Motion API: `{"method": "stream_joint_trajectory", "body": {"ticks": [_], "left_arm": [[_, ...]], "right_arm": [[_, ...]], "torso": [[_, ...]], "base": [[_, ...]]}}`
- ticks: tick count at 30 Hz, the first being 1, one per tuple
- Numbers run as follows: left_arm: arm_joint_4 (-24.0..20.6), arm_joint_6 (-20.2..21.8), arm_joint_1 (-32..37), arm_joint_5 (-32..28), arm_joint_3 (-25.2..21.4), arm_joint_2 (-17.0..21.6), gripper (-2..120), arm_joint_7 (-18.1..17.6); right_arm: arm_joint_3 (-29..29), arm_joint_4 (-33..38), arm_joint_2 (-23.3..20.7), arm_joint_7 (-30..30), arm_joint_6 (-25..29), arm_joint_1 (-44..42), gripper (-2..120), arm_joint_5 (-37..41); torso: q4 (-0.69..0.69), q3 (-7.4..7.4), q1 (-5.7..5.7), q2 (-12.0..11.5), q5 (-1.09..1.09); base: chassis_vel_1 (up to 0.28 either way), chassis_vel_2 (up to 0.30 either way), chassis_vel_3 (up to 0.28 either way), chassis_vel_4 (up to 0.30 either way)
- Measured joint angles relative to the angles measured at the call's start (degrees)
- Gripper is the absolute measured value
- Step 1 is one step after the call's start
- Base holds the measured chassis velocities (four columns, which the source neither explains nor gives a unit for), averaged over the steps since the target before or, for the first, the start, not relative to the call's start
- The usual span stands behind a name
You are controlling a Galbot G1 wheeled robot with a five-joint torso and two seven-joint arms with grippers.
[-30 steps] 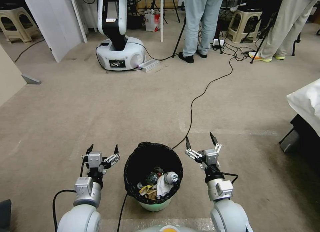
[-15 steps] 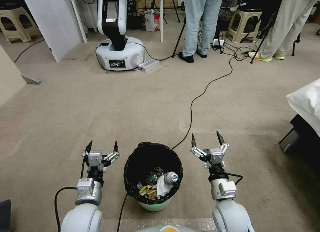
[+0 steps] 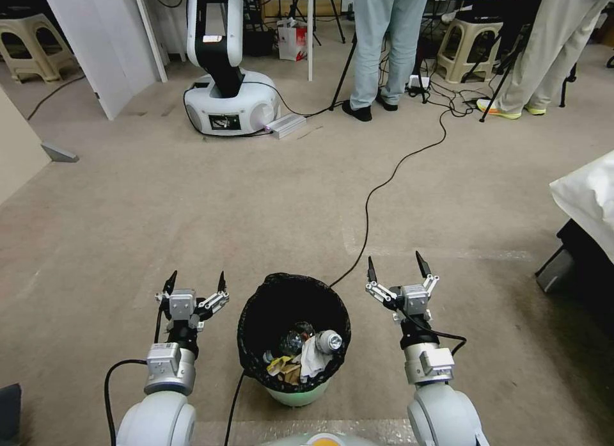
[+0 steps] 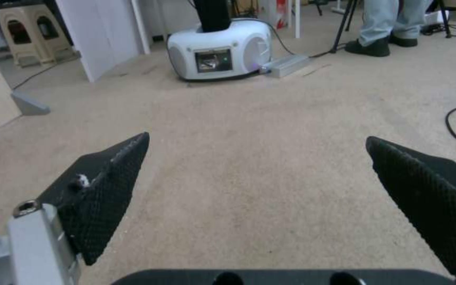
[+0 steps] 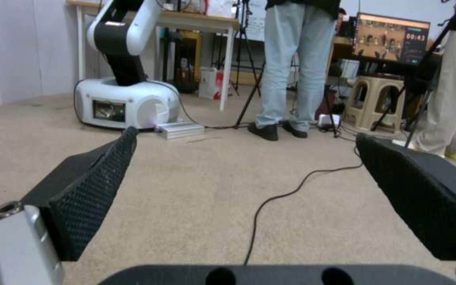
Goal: Pick up the trash bin, then pick up the garbage from the floor and place it into the trash bin.
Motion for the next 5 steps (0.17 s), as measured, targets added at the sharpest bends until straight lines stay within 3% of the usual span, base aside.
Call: {"method": "stream_joint_trajectory", "body": {"ticks": [5], "left_arm": [[0.0,0.06,0.0,-0.03,0.0,0.01,100,0.0]], "right_arm": [[-0.01,0.0,-0.01,0.0,-0.02,0.0,100,0.0]], "torso": [[0.0,0.0,0.0,0.0,0.0]], "base": [[0.0,0.0,0.0,0.0]]}}
